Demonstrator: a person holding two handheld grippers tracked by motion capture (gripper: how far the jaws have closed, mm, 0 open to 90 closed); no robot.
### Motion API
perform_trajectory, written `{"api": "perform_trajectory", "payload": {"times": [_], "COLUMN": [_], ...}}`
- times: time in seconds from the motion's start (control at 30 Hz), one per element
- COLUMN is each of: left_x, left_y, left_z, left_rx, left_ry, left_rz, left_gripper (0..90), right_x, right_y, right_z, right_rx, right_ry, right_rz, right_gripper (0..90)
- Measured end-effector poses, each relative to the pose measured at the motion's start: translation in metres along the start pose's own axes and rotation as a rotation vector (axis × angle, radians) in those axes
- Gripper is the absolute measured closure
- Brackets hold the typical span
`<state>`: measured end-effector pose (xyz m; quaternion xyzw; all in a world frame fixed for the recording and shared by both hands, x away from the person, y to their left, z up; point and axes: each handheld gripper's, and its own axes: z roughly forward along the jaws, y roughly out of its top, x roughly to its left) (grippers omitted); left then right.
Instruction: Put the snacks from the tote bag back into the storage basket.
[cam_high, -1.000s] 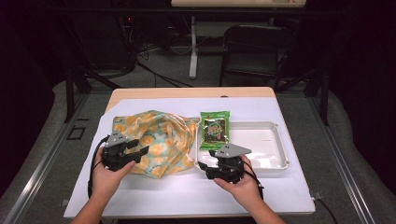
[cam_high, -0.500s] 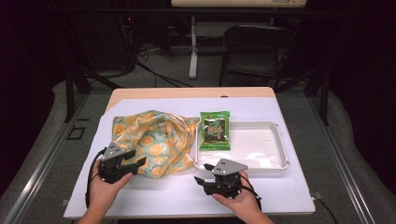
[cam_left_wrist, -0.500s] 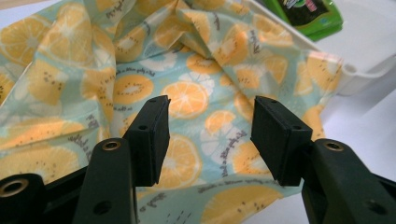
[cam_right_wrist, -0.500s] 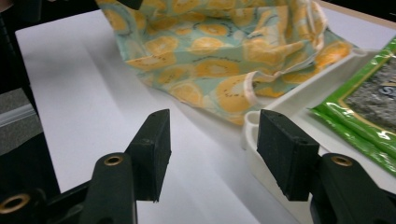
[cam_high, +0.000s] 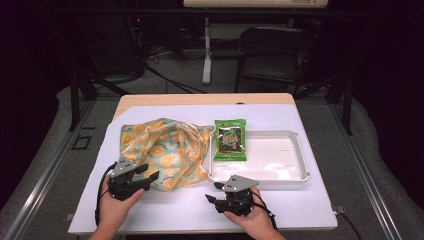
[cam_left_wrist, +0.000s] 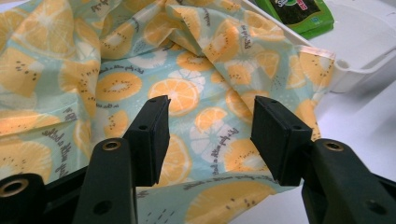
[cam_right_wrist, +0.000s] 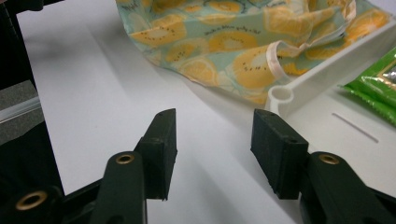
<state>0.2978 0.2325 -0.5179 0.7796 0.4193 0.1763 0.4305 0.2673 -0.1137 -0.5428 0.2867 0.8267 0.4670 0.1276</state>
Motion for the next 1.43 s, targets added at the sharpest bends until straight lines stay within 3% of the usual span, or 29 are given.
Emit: {"api": "perform_trajectory", "payload": {"times": [0.53, 1.1, 1.43], "left_x": [0.002, 0.003, 0.005], "left_y": [-0.004, -0.005, -0.004], "left_z": [0.005, 0.007, 0.005], "left_rx": [0.015, 0.022, 0.001], "left_ry": [0.015, 0.014, 0.02], "left_rz": [0.016, 0.01, -0.007], "left_gripper": [47.1, 46.9, 46.4], "right_x": [0.0, -0.002, -0.004], "right_y": [-0.008, -0.01, -0.01], "right_z": [0.009, 0.011, 0.011], "right_rx": [0.043, 0.05, 0.045], "right_ry": [-0.001, -0.007, -0.008], "right_rz": [-0.015, -0.001, 0.007], "right_gripper": [51.7, 51.4, 51.3]}}
